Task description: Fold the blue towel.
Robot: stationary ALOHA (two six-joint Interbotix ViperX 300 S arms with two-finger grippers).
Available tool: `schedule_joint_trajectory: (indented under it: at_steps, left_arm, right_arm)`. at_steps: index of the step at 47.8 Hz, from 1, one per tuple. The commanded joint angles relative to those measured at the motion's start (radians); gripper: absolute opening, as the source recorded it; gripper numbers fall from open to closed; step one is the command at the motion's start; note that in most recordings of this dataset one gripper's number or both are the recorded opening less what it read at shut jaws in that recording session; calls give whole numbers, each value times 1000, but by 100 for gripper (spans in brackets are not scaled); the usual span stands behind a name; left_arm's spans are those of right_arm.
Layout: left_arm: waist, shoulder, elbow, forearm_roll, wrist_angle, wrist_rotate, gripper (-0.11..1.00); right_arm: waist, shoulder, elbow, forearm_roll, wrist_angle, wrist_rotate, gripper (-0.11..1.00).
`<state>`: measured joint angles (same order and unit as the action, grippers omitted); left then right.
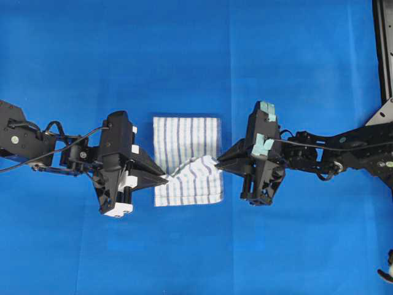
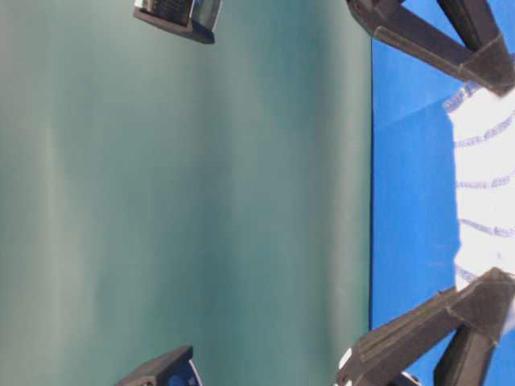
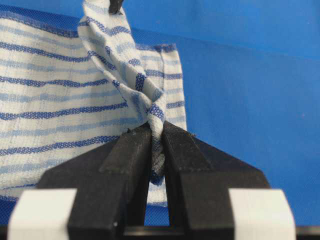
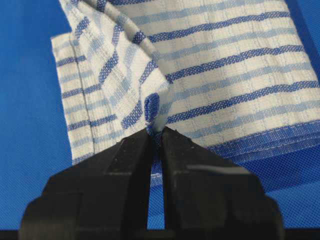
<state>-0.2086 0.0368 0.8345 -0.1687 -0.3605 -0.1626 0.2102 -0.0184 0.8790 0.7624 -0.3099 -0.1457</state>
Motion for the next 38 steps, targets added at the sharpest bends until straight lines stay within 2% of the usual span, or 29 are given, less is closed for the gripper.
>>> schedule_joint_trajectory:
  at_steps: [1,8,12,15,20,23,25,38]
  left_arm:
    - [-3,-11,-14,2,-8,-2,4]
    - [0,-12,-11,-2,-6,-21,7]
    - [0,-12,-11,-3,-2,-34,26]
    - [-5,-14,-9,-2,-2,-37,46]
    - [-17,-21,-9,0,0,-29,78]
    - [-15,-31,-8,0,5,-29,89]
    - [-15,-37,-6,0,8,-26,91]
    - [-6,-146,5,6,60,-12,88]
  right_arm:
    - [3,-11,-15,2,-3,-6,19]
    - [3,-11,-15,2,-3,-6,55]
    - [2,-11,-15,2,-3,-6,79]
    - [2,-11,-15,2,-6,-8,90]
    - [3,-21,-15,-3,-8,-12,88]
    - [3,-34,-14,-3,-8,-18,86]
    - [3,-44,-12,-3,-6,-29,85]
    - [-2,-163,-8,-3,17,-115,85]
